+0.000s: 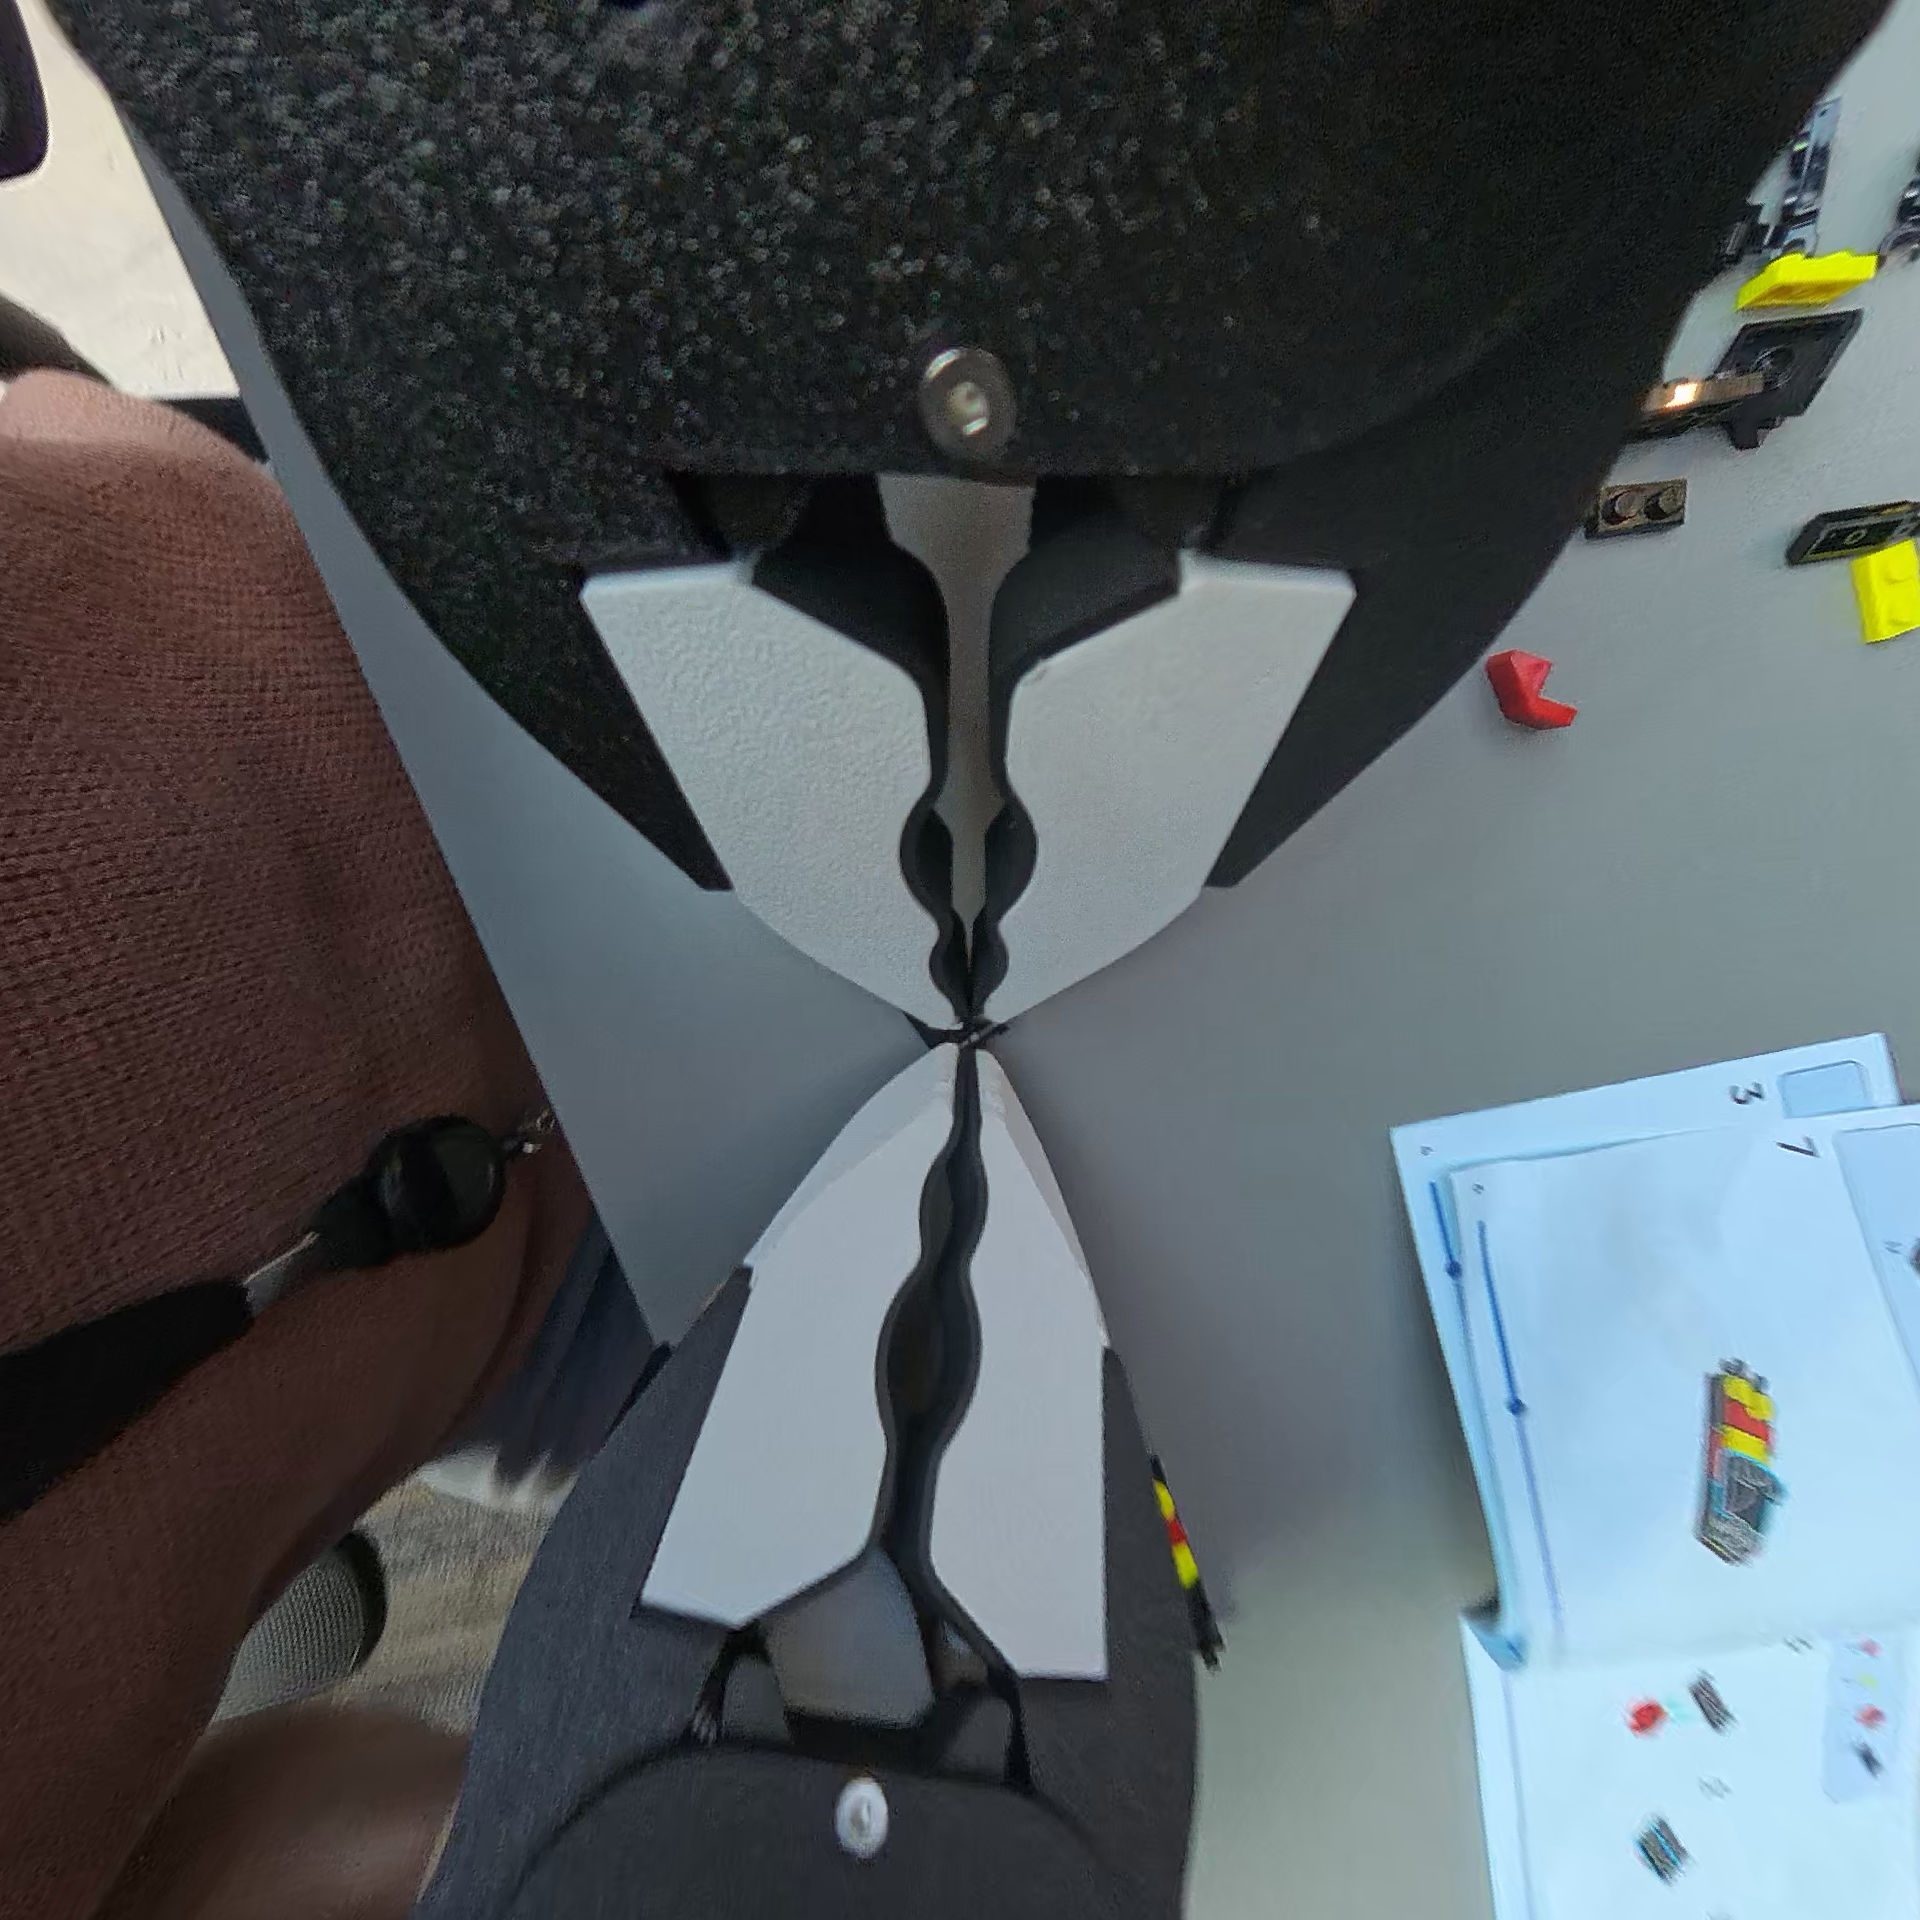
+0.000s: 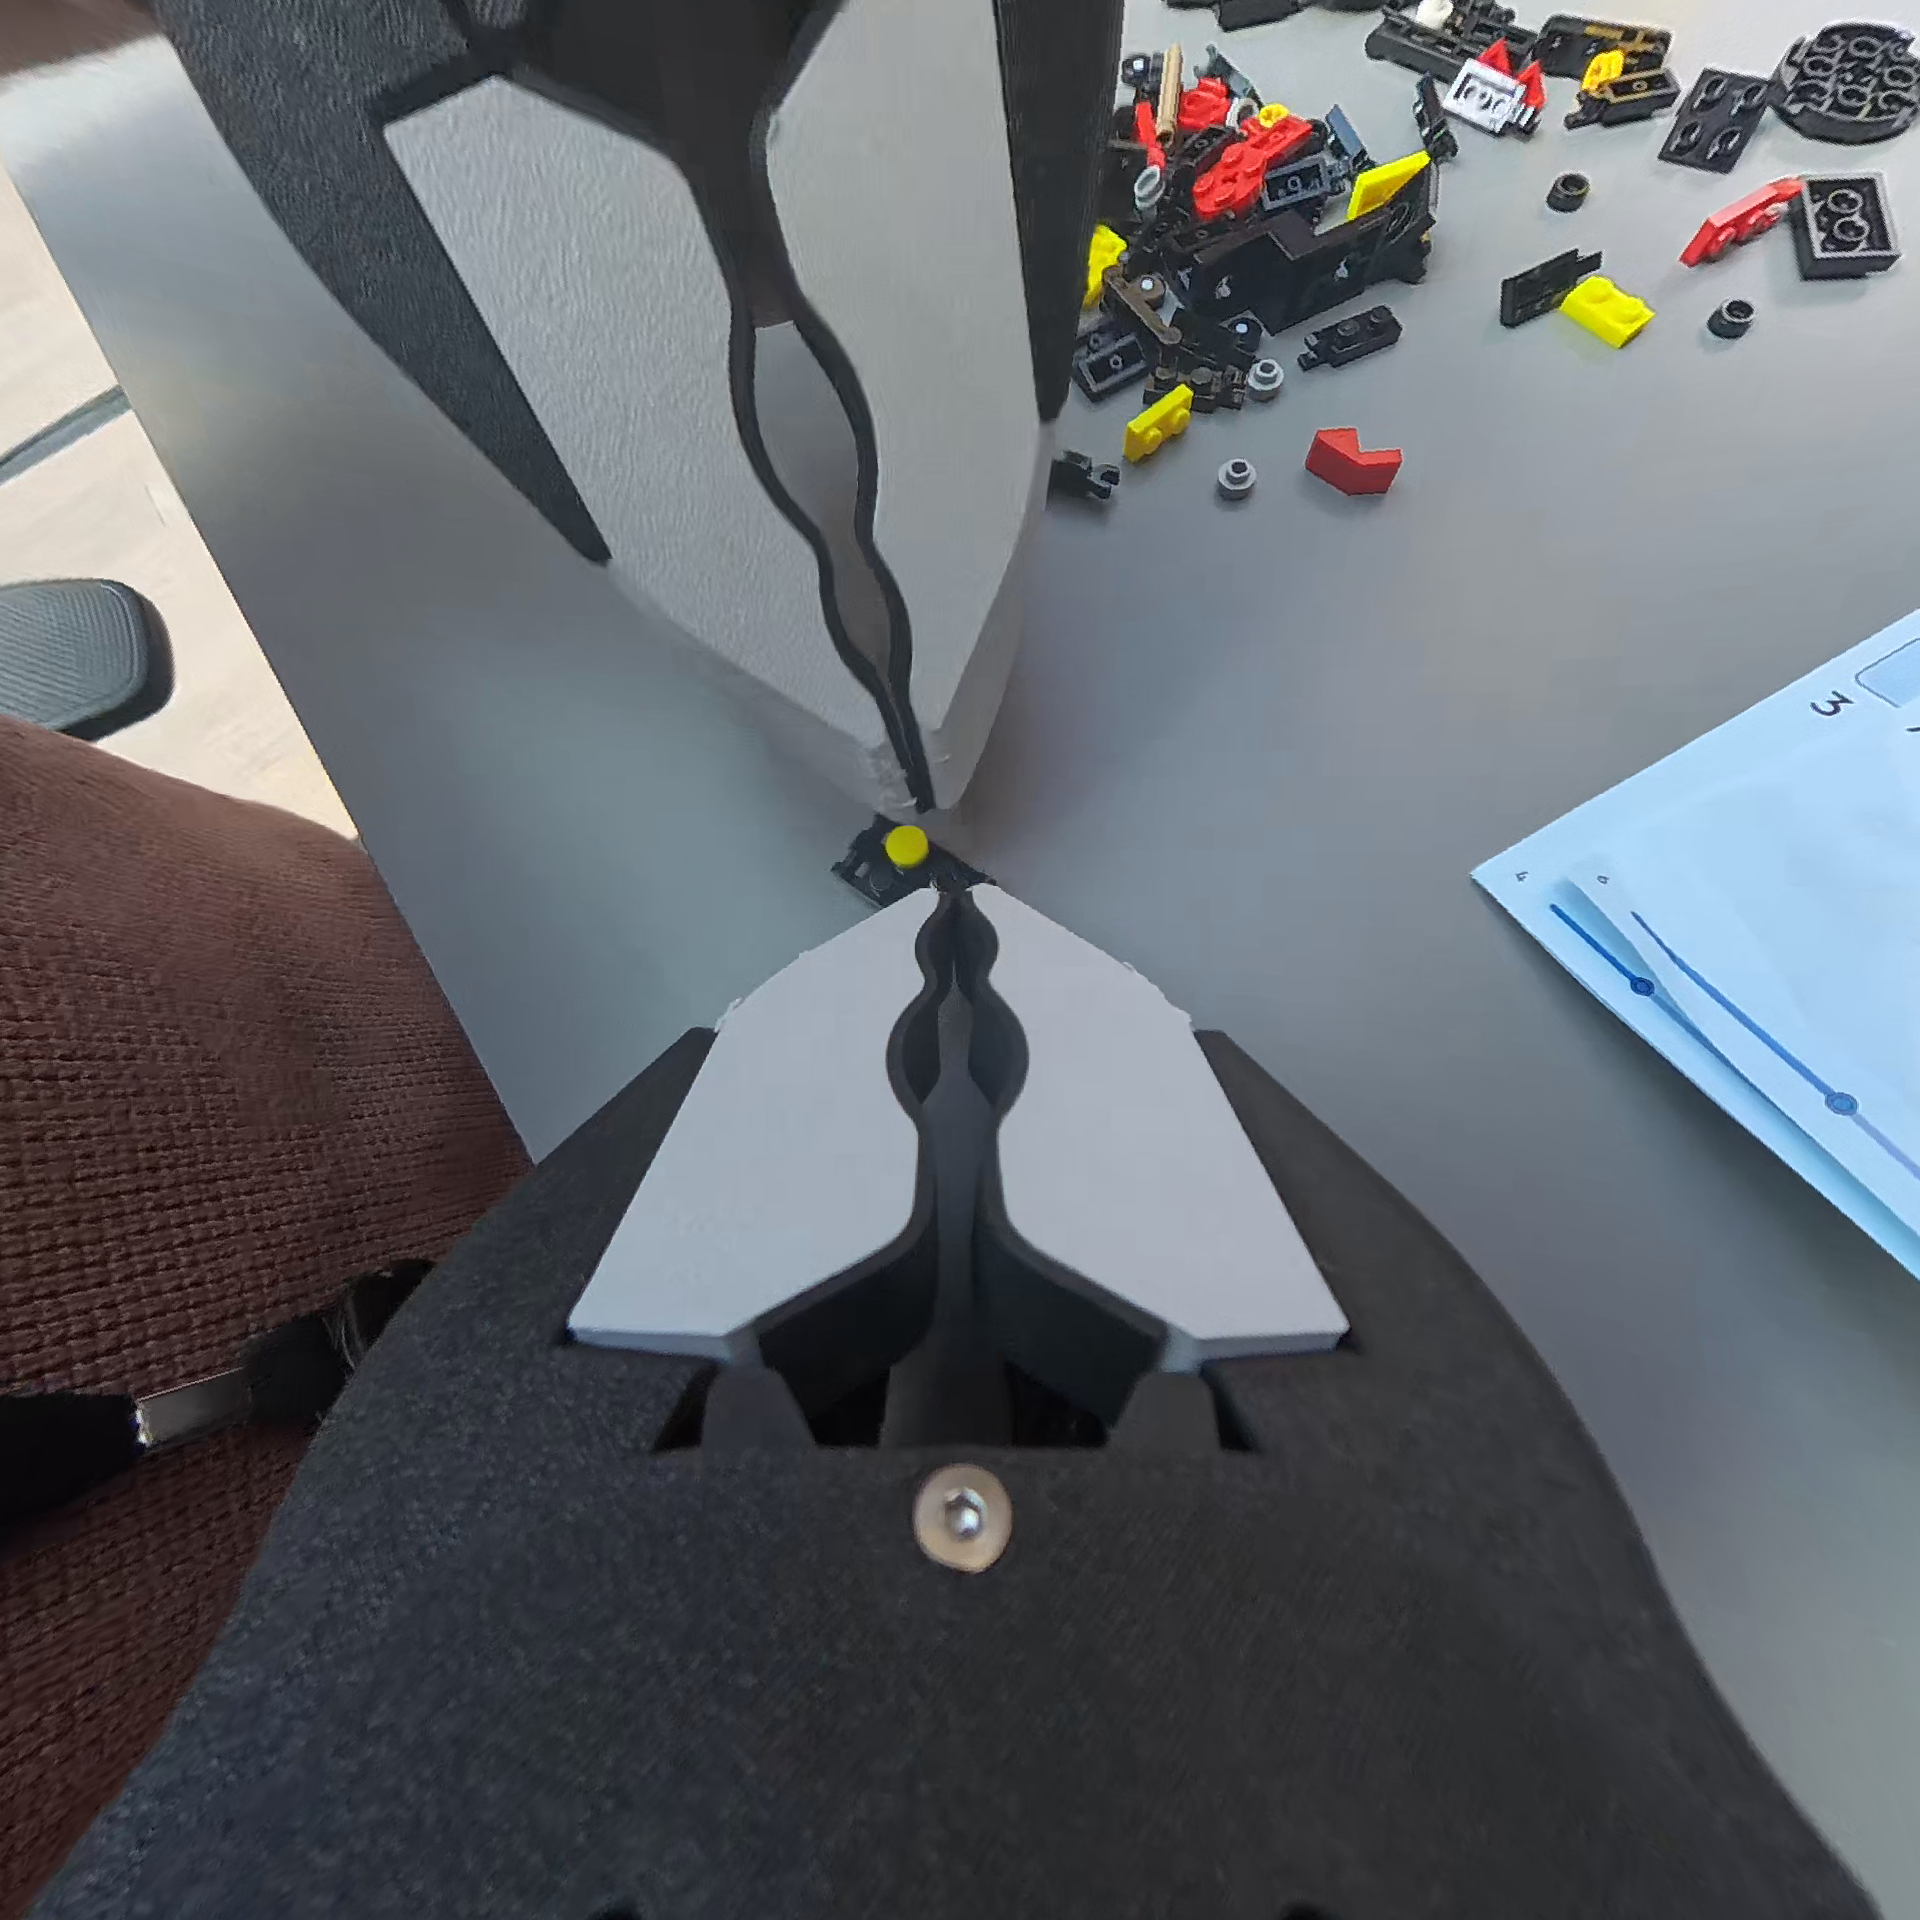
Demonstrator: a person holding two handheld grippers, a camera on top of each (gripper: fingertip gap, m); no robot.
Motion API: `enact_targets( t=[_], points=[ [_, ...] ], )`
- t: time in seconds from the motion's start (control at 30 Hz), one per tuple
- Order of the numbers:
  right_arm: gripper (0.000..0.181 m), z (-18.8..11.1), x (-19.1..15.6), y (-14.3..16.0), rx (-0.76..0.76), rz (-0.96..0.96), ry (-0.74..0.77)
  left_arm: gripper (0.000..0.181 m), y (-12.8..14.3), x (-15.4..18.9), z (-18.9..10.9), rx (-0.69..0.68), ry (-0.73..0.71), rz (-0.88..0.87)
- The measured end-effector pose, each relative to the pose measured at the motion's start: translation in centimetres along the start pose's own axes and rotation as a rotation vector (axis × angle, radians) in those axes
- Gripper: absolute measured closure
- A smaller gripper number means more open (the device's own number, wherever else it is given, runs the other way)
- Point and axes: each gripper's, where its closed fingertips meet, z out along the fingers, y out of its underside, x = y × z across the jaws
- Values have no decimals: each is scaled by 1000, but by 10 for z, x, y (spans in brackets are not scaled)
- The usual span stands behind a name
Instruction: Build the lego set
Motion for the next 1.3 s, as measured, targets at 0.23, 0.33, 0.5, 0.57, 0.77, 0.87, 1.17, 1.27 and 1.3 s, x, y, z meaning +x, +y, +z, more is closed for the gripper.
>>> enact_targets(
  t=[0.23,0.33,0.5,0.57,0.77,0.87,1.17,1.27,1.3],
  points=[
    [181,-37,12,-17,120,33,92,181,-24,-17,-52,266,-232,-61],
    [178,-71,21,-26,288,96,126,179,-34,-27,-61,382,-403,-72],
    [167,-119,39,-13,425,201,236,167,-42,-39,-51,497,-461,-87],
    [160,-125,40,-4,412,223,271,157,-42,-40,-43,506,-424,-111],
    [155,-117,32,1,400,226,265,146,-38,-38,-47,531,-511,-88],
    [154,-107,29,-6,398,208,235,148,-34,-32,-62,537,-628,-33],
    [161,-50,3,-43,341,74,45,157,9,-12,-84,406,-776,2],
    [162,-31,-6,-54,316,18,22,156,19,-13,-88,372,-803,-2],
    [162,-27,-9,-58,318,5,10,155,22,-13,-89,368,-814,1]
  ],
)
